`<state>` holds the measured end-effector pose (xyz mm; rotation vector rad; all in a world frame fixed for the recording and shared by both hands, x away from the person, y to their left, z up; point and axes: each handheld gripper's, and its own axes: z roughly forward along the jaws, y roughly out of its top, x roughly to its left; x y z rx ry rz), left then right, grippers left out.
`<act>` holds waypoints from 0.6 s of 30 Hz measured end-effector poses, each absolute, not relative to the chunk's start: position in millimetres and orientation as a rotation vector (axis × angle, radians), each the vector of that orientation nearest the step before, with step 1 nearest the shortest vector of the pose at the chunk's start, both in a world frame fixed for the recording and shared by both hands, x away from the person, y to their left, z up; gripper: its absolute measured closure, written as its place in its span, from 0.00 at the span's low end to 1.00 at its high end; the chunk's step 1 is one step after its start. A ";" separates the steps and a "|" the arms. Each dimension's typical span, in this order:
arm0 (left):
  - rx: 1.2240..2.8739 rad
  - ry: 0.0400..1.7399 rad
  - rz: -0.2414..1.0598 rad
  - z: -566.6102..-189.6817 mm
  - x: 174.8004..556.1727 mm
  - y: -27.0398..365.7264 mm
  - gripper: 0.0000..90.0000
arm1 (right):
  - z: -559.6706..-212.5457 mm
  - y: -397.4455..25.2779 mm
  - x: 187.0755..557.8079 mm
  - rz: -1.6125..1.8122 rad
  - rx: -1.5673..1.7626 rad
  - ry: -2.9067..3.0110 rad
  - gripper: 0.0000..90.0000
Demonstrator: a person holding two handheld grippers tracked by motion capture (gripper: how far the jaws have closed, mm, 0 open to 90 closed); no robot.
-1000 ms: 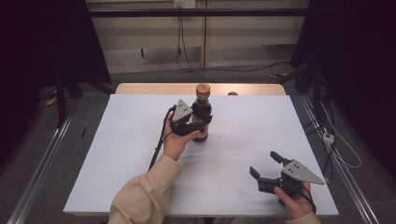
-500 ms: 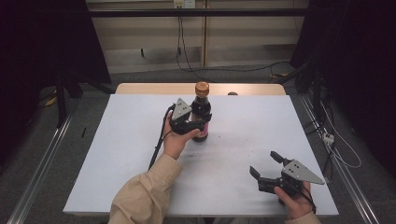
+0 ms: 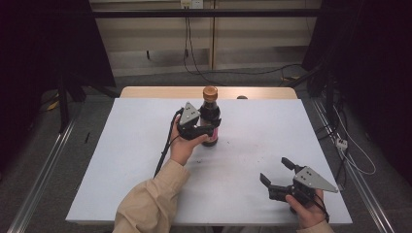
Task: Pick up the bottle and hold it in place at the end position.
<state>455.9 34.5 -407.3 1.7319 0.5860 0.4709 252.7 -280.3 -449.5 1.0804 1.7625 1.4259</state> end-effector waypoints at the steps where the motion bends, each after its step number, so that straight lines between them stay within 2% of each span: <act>1: 1.738 0.580 0.470 -406.9 456.0 35.1 0.32 | -449.4 -280.0 252.5 1.425 1.080 1.764 0.06; 18: 1.783 0.572 0.453 -401.5 456.2 37.8 0.32 | -449.4 -278.7 253.0 1.424 1.069 1.773 0.06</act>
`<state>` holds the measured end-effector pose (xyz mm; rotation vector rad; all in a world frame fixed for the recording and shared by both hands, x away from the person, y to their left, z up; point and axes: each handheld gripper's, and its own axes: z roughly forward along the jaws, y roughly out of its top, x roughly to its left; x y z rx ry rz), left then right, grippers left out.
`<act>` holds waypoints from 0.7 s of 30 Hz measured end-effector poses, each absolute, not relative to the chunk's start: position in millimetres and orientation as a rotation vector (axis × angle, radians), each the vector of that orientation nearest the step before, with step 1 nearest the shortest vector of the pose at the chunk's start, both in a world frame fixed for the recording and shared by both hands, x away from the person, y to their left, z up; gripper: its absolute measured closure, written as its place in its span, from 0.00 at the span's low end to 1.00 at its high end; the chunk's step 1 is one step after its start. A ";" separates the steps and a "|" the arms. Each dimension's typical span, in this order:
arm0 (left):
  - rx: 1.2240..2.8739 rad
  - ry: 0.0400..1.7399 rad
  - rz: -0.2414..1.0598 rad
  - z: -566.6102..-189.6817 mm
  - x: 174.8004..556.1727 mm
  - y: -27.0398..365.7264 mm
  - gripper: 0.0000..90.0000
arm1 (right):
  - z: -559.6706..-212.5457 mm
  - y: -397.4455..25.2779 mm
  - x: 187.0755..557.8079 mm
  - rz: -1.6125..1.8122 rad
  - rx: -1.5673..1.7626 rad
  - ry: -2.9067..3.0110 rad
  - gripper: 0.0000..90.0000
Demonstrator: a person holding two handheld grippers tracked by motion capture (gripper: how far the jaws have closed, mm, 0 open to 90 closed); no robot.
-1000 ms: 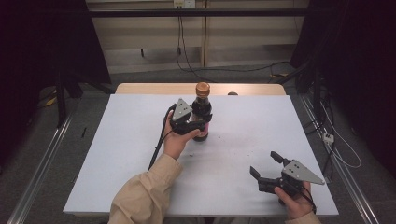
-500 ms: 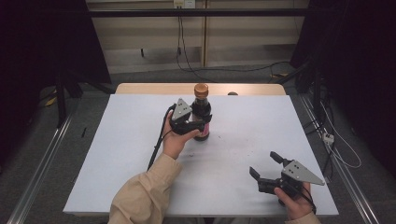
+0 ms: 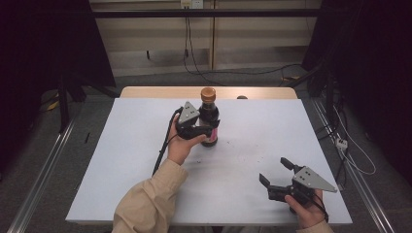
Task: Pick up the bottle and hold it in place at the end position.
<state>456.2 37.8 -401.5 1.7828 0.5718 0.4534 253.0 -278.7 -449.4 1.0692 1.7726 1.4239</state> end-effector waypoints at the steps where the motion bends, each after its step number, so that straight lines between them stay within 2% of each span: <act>1: 1.786 0.569 0.453 -401.4 456.5 38.3 0.32 | -449.3 -278.6 252.9 1.423 1.070 1.775 0.06; 21: 1.790 0.536 0.406 -404.0 460.8 41.5 0.32 | -444.5 -265.6 259.8 1.415 1.054 1.838 0.03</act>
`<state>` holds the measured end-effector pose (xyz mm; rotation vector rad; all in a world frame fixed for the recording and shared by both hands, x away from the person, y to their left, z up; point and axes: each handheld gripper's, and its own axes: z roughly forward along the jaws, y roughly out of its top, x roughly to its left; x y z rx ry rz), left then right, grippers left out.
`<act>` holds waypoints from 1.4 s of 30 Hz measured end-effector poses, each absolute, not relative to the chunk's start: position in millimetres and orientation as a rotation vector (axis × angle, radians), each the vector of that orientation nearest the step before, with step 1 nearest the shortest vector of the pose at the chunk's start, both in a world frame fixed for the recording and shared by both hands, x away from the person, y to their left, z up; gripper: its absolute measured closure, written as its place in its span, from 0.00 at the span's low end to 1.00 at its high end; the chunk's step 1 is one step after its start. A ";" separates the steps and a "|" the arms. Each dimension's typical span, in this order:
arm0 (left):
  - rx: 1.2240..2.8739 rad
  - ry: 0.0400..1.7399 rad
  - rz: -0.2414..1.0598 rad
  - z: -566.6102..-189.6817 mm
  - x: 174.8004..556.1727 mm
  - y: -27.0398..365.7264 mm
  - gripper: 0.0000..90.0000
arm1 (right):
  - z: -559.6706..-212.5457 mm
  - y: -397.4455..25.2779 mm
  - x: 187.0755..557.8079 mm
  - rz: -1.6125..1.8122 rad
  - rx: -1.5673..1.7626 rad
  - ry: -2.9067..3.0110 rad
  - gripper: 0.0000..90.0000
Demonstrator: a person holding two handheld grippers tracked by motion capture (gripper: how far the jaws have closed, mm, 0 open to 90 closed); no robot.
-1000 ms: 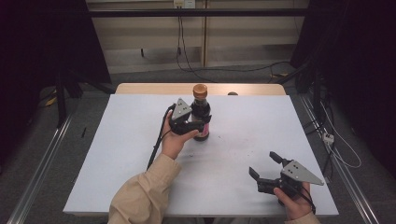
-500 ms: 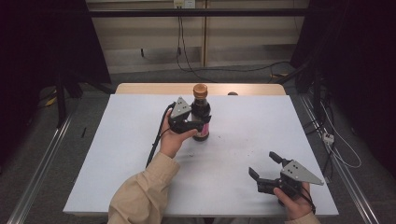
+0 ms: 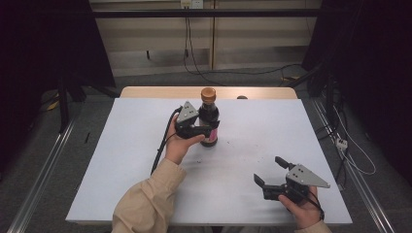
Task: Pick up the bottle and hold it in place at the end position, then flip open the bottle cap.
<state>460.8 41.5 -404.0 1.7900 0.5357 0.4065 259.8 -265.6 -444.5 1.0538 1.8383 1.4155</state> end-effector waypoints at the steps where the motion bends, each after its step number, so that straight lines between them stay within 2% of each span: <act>1: 1.788 0.535 0.407 -404.2 460.8 41.3 0.32 | -443.6 -264.0 260.7 1.419 1.056 1.841 0.02; 21: 1.794 0.556 0.411 -404.1 458.9 40.5 0.33 | -430.4 -243.0 294.9 1.416 1.107 1.927 0.03; 42: 1.810 0.557 0.416 -402.6 457.0 40.3 0.33 | -382.9 -230.3 346.8 1.463 1.165 1.912 0.10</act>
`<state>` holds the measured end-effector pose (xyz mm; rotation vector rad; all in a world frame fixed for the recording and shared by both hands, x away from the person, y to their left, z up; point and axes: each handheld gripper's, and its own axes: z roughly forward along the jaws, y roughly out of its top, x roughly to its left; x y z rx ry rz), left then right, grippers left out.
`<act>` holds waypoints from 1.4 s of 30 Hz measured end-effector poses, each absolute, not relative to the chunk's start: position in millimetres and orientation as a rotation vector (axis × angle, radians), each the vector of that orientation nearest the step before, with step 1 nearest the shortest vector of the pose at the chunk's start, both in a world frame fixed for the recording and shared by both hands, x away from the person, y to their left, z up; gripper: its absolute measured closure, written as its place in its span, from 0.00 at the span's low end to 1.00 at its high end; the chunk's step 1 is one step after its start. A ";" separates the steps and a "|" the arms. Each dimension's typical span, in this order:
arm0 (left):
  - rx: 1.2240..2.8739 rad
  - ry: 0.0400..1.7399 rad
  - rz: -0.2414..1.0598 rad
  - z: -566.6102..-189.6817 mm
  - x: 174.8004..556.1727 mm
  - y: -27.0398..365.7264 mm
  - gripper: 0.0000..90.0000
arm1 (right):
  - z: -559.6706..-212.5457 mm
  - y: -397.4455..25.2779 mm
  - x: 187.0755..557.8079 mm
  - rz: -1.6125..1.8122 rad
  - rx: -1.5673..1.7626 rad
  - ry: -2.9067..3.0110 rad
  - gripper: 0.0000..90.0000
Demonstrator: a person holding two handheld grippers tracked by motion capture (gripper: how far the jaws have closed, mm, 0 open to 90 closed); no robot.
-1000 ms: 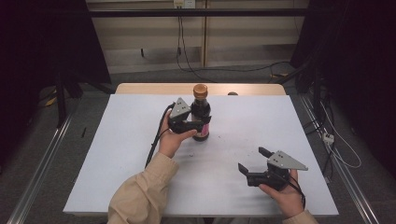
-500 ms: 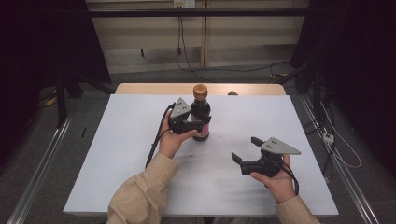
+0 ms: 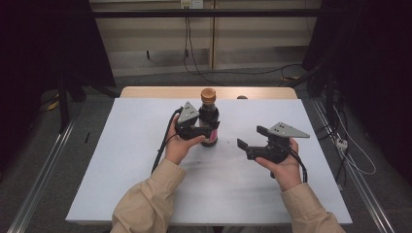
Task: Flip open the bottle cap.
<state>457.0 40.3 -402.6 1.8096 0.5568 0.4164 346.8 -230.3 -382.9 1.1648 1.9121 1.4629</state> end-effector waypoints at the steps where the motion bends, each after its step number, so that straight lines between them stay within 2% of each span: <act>1: 1.809 0.556 0.416 -402.7 457.0 40.4 0.33 | -381.1 -229.5 349.4 1.460 1.160 1.917 0.10; 34: 1.809 0.567 0.417 -402.4 457.3 39.5 0.33 | -340.6 -201.1 389.0 1.435 1.084 1.947 0.13; 42: 1.809 0.568 0.416 -402.3 457.5 39.6 0.33 | -329.5 -198.3 393.1 1.467 1.089 1.943 0.29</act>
